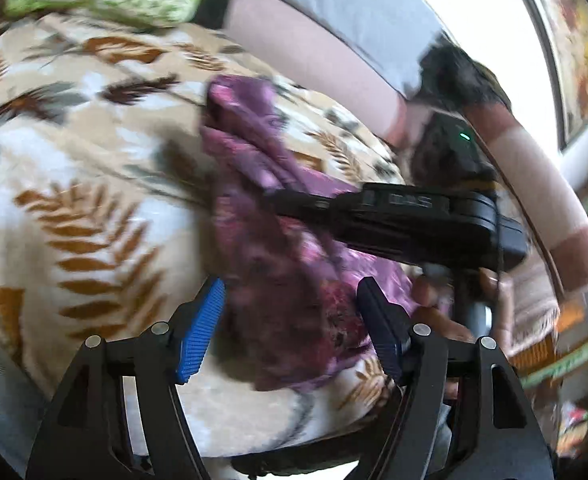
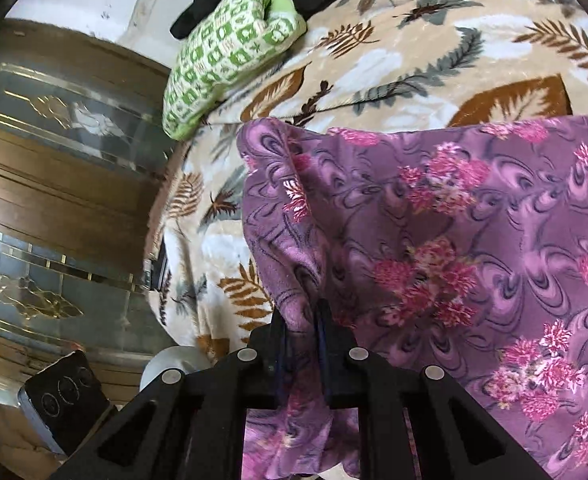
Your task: Fold small clothes
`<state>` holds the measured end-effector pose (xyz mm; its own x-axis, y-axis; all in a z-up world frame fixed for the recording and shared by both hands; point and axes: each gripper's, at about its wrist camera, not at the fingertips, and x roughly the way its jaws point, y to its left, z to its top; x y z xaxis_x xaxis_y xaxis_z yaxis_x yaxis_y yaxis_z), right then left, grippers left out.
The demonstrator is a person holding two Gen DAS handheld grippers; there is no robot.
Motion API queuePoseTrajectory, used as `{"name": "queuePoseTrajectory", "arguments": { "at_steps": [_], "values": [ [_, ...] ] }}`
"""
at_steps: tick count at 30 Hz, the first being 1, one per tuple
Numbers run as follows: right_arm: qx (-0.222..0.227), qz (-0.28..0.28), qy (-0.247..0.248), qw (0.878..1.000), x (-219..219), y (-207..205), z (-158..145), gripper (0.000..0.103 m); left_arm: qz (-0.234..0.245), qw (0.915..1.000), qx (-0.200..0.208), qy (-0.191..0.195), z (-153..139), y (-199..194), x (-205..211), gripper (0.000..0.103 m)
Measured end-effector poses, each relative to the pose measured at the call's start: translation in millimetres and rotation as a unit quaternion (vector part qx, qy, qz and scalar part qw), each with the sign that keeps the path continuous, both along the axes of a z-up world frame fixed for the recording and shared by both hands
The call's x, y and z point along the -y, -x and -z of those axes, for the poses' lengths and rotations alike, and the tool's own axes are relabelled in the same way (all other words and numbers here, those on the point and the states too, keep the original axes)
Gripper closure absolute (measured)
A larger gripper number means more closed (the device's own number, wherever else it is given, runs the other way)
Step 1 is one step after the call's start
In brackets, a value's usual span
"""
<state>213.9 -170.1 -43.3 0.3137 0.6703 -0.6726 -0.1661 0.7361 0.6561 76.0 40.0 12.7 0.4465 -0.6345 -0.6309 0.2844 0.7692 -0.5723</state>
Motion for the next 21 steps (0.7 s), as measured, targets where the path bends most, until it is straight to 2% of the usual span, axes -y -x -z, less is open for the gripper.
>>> {"name": "queuePoseTrajectory", "arguments": {
  "at_steps": [3, 6, 8, 10, 13, 14, 16, 18, 19, 20, 21],
  "values": [
    [0.012, 0.028, -0.021, 0.999, 31, 7, -2, 0.091, 0.021, 0.9998, 0.003, -0.004, 1, 0, 16, 0.035],
    [0.039, 0.076, -0.062, 0.994, 89, 25, -19, 0.091, 0.033, 0.9993, -0.016, -0.003, 9, -8, 30, 0.035],
    [0.051, 0.105, -0.069, 0.991, 123, 36, -25, 0.091, 0.033, 0.9992, -0.024, -0.007, 13, -13, 44, 0.035],
    [0.056, 0.131, -0.084, 0.986, 159, 45, -26, 0.091, 0.041, 0.9985, -0.035, -0.004, 16, -22, 65, 0.035],
    [0.057, 0.18, -0.097, 0.977, 204, 51, -15, 0.091, 0.07, 0.9963, -0.046, -0.019, 21, -28, 111, 0.035],
    [0.052, 0.194, -0.108, 0.974, 217, 53, -9, 0.091, 0.087, 0.9951, -0.04, -0.026, 20, -26, 129, 0.035],
    [0.031, 0.204, -0.107, 0.973, 231, 51, 6, 0.091, 0.118, 0.9912, -0.003, -0.06, 16, -14, 159, 0.035],
    [0.008, 0.194, -0.09, 0.977, 235, 48, 11, 0.091, 0.156, 0.9795, 0.051, -0.117, 12, 4, 194, 0.035],
    [0.002, 0.186, -0.076, 0.98, 235, 48, 12, 0.091, 0.181, 0.9694, 0.07, -0.15, 14, 13, 212, 0.034],
    [-0.002, 0.185, -0.069, 0.98, 237, 48, 13, 0.091, 0.213, 0.9551, 0.083, -0.189, 19, 21, 232, 0.034],
    [-0.004, 0.184, -0.065, 0.981, 241, 49, 14, 0.091, 0.232, 0.9452, 0.091, -0.211, 23, 25, 243, 0.034]
  ]
}}
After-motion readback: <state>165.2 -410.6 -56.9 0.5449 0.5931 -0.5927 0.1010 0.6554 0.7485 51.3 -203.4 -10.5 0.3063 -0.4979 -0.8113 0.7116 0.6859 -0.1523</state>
